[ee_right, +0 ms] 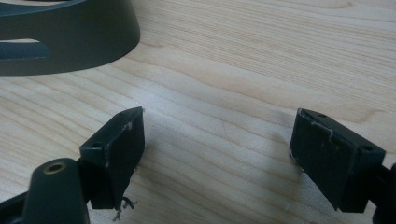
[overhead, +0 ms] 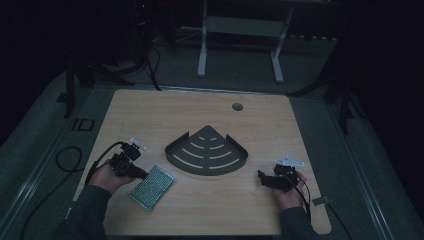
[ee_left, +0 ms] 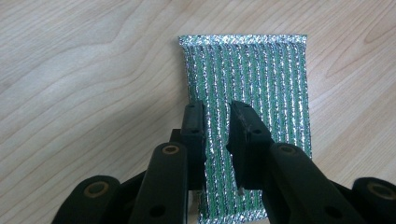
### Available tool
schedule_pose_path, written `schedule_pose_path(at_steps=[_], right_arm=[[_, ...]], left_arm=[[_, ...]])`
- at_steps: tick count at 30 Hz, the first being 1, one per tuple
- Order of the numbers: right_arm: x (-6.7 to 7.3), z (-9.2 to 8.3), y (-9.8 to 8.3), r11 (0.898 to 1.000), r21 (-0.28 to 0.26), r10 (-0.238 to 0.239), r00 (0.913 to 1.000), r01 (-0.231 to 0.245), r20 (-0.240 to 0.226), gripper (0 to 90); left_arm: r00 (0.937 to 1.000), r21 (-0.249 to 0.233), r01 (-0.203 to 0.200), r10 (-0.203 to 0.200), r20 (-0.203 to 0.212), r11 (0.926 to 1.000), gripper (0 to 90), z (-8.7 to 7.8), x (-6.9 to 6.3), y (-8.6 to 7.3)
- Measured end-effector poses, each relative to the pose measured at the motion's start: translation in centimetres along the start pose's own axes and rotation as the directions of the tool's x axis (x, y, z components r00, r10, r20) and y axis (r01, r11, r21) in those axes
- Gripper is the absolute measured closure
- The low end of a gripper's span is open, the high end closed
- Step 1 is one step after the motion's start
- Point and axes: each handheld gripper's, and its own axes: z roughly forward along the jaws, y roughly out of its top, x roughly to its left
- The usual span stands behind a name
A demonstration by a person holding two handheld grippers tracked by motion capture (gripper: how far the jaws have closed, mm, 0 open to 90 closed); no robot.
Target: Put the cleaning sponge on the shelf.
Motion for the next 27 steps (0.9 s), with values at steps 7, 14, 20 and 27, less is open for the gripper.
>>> schedule_pose_path(at_steps=[7,14,20,27], right_arm=[[0.0,0.0,0.0,1.0,0.0,0.0,1.0,0.0,0.0,17.4],[0.0,0.0,0.0,1.0,0.0,-0.001,1.0,0.001,0.0,17.5],[0.0,0.0,0.0,1.0,0.0,0.0,1.0,0.0,0.0,17.4],[0.0,0.0,0.0,1.0,0.0,-0.001,1.0,0.001,0.0,17.5]], left_arm=[[0.9997,0.038,0.002,-0.003,0.025,0.9993,76.9,0.7,0.5,0.8],[0.9985,0.069,0.001,-0.005,0.054,0.9976,76.9,1.4,1.1,1.0],[0.9984,0.086,0.012,-0.016,0.054,0.9963,76.6,1.7,1.5,1.1],[0.9969,0.113,0.02,-0.028,0.074,0.9934,75.3,1.9,1.9,1.1]])
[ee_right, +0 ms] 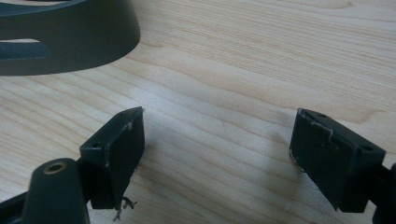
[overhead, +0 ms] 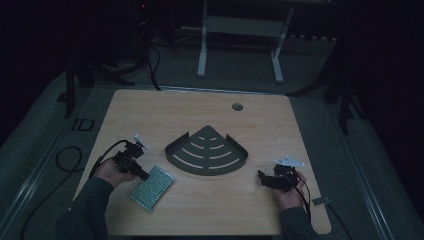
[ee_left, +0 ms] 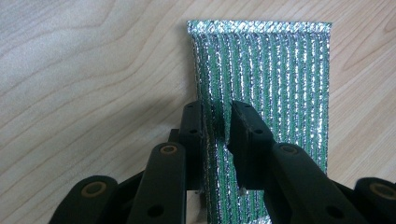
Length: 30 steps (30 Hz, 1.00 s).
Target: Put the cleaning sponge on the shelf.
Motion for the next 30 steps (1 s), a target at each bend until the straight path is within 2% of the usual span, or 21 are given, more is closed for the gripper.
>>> schedule_pose_path(at_steps=[11,13,16,20,23,25,30], right_arm=[[0.0,0.0,0.0,1.0,0.0,0.0,1.0,0.0,0.0,17.4],[0.0,0.0,0.0,1.0,0.0,0.0,1.0,0.0,0.0,17.4],[0.0,0.0,0.0,1.0,0.0,0.0,1.0,0.0,0.0,17.4],[0.0,0.0,0.0,1.0,0.0,0.0,1.0,0.0,0.0,17.5],[0.0,0.0,0.0,1.0,0.0,0.0,1.0,0.0,0.0,17.4],[0.0,0.0,0.0,1.0,0.0,0.0,1.0,0.0,0.0,17.4],[0.0,0.0,0.0,1.0,0.0,0.0,1.0,0.0,0.0,17.4]], left_arm=[[0.9999,0.036,-0.001,0.0,0.01,0.9994,76.6,0.4,0.1,0.0],[1.0,0.044,-0.004,0.004,0.001,0.999,75.8,0.5,0.1,0.1],[0.9999,0.054,0.012,-0.012,0.001,0.9985,74.6,0.6,0.1,0.3],[0.9981,0.068,0.051,-0.053,0.031,0.9964,73.3,0.8,0.7,0.4],[0.994,0.088,0.08,-0.086,0.069,0.993,73.7,0.9,1.2,0.6],[0.9917,0.097,0.088,-0.096,0.085,0.9914,75.1,0.9,1.4,0.7],[0.9899,0.117,0.079,-0.092,0.108,0.99,80.6,1.0,1.6,0.9]])
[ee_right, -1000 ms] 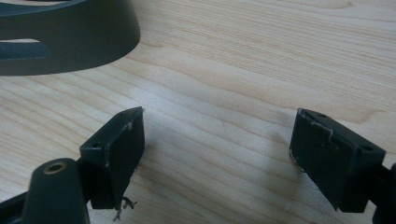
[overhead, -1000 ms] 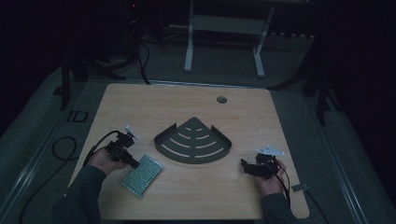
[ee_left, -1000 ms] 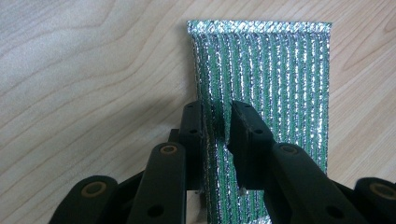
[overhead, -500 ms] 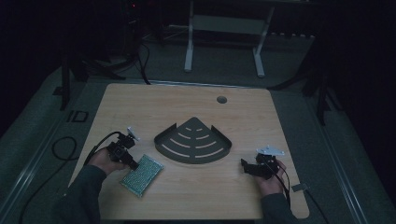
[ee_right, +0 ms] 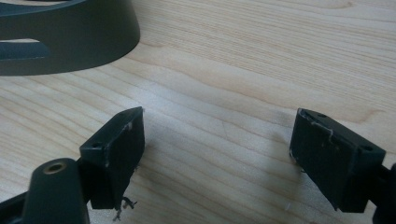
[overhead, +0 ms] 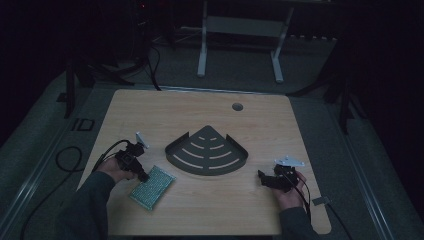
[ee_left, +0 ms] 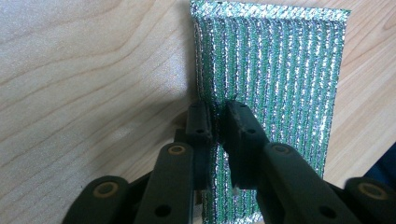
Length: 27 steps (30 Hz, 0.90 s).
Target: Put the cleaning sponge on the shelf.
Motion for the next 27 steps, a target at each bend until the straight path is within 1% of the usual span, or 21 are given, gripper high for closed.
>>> schedule_pose_path(at_steps=[2,4,5,7,10,15,16,21,27], right_arm=[[0.0,0.0,0.0,1.0,0.0,0.0,1.0,0.0,0.0,17.4],[0.0,0.0,0.0,1.0,0.0,0.0,1.0,0.0,0.0,17.5],[0.0,0.0,0.0,1.0,0.0,0.0,1.0,0.0,0.0,17.4],[0.0,0.0,0.0,1.0,0.0,0.0,1.0,0.0,0.0,17.4],[0.0,0.0,0.0,1.0,0.0,0.0,1.0,0.0,0.0,17.4],[0.0,0.0,0.0,1.0,0.0,0.0,1.0,0.0,0.0,17.4],[0.0,0.0,0.0,1.0,0.0,0.0,1.0,0.0,0.0,17.4],[0.0,0.0,0.0,1.0,0.0,0.0,1.0,0.0,0.0,17.4],[0.0,0.0,0.0,1.0,0.0,0.0,1.0,0.0,0.0,17.4]], left_arm=[[1.0,0.005,-0.009,0.009,-0.003,0.9999,83.2,0.0,0.0,0.1],[0.9995,0.012,-0.024,0.024,-0.021,0.9996,86.0,0.0,-0.3,0.2],[0.9985,0.016,-0.039,0.04,-0.038,0.9991,86.8,0.0,-0.5,0.3],[0.9966,0.015,-0.049,0.049,-0.066,0.9987,88.9,-0.2,-0.8,0.3],[0.9932,0.036,-0.073,0.076,-0.088,0.9967,89.4,-0.3,-1.2,0.6],[0.9892,0.032,-0.089,0.092,-0.114,0.9955,89.8,-0.7,-1.7,0.8],[0.9887,0.029,-0.086,0.089,-0.12,0.9959,89.9,-0.9,-1.7,0.8],[0.9861,0.024,-0.093,0.095,-0.136,0.9954,90.0,-1.4,-1.8,0.8],[0.9845,0.013,-0.1,0.101,-0.144,0.9949,90.0,-2.2,-2.0,0.8]])
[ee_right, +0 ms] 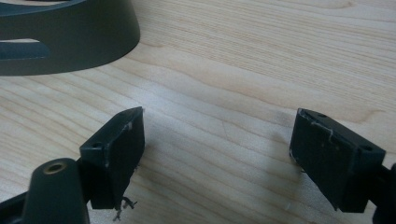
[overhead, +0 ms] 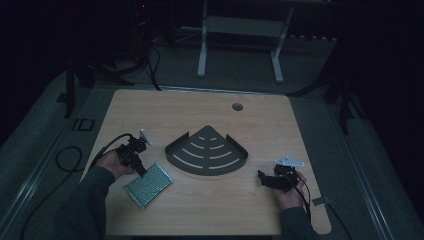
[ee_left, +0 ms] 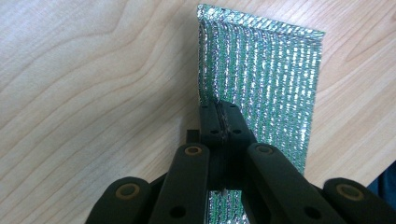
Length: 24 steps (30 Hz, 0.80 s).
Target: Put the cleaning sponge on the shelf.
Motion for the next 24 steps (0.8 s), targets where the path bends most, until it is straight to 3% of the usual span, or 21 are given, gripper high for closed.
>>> schedule_pose_path(at_steps=[24], right_arm=[[0.0,0.0,0.0,1.0,0.0,-0.001,1.0,0.001,0.0,17.4]], left_arm=[[0.9986,-0.082,-0.018,0.014,-0.051,0.9964,90.0,-4.2,-0.5,0.2]])
